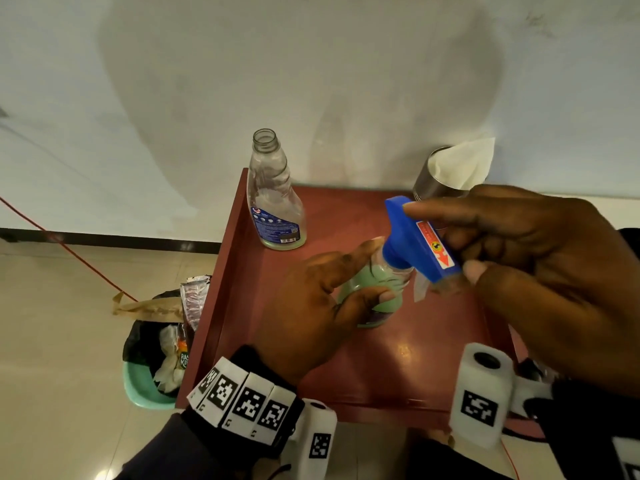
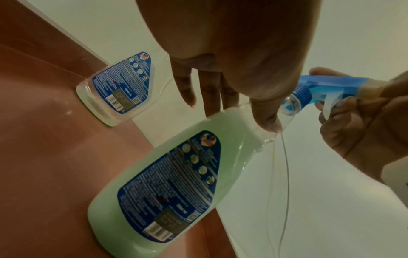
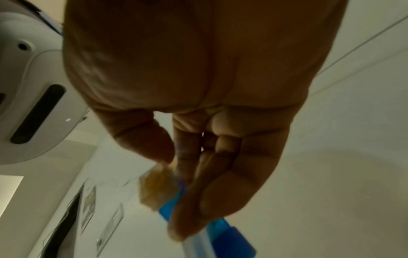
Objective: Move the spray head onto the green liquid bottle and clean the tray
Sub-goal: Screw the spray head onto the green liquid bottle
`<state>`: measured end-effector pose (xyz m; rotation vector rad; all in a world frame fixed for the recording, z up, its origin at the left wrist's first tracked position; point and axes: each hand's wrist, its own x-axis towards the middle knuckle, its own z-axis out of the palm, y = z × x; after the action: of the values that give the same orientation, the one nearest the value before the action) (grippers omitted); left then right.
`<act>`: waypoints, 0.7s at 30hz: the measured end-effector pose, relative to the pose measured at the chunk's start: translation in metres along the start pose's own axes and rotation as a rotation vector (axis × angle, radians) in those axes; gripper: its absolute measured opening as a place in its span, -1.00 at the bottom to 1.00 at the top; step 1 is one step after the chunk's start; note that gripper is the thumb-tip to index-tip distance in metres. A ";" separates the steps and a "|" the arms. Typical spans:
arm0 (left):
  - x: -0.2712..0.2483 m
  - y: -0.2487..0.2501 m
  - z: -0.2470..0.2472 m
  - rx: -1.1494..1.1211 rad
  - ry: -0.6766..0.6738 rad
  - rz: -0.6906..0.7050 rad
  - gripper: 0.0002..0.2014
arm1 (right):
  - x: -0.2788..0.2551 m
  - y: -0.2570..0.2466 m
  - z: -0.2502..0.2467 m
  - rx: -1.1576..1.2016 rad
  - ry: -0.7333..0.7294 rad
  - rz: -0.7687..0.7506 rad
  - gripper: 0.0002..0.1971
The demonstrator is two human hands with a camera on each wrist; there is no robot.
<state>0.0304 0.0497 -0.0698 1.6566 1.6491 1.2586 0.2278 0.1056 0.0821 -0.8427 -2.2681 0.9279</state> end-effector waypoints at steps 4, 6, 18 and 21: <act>-0.001 -0.006 -0.004 -0.053 -0.025 -0.026 -0.48 | 0.007 0.022 0.005 0.058 -0.089 0.063 -0.46; -0.003 -0.007 -0.004 -0.045 -0.046 -0.028 -0.52 | 0.011 0.019 0.014 -0.025 -0.078 0.052 -0.25; -0.011 -0.006 0.007 0.061 -0.010 0.033 -0.58 | 0.020 0.011 0.087 -0.233 0.574 0.250 -0.40; -0.011 -0.004 0.005 0.045 0.004 0.011 -0.53 | 0.022 0.015 0.078 -0.116 0.476 0.199 -0.53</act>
<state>0.0339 0.0412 -0.0785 1.6934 1.6842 1.2390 0.1657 0.0976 0.0283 -1.2135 -1.8605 0.5982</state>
